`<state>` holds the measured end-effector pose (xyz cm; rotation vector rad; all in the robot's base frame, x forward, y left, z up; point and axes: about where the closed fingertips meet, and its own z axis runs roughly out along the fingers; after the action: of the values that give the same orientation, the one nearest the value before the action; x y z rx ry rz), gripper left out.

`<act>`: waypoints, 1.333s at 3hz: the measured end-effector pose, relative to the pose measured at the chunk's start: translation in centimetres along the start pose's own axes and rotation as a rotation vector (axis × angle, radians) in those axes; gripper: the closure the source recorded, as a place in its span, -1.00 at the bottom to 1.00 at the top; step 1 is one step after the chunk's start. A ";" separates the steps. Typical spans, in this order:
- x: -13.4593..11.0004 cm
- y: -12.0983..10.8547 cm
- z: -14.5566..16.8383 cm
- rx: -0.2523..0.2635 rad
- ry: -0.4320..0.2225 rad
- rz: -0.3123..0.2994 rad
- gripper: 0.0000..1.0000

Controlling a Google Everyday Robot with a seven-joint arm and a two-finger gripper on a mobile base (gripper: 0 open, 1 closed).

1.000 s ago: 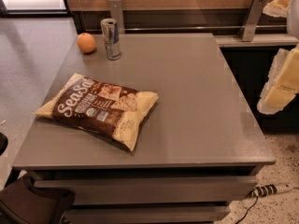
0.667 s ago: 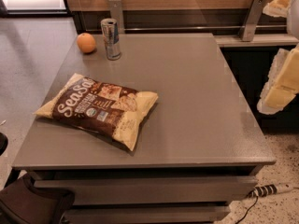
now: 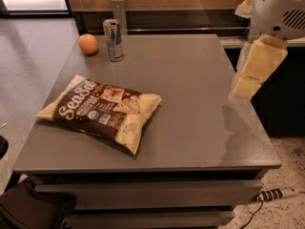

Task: Pick brown chip bag

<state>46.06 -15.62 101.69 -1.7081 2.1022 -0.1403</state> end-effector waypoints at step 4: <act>-21.7 6.6 16.8 -0.321 -0.114 -0.051 -1.00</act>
Offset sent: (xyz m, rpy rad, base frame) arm 0.0407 0.1680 -0.1175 0.1775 0.2874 0.0101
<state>49.84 9.72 89.92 -1.8992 2.0834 0.2891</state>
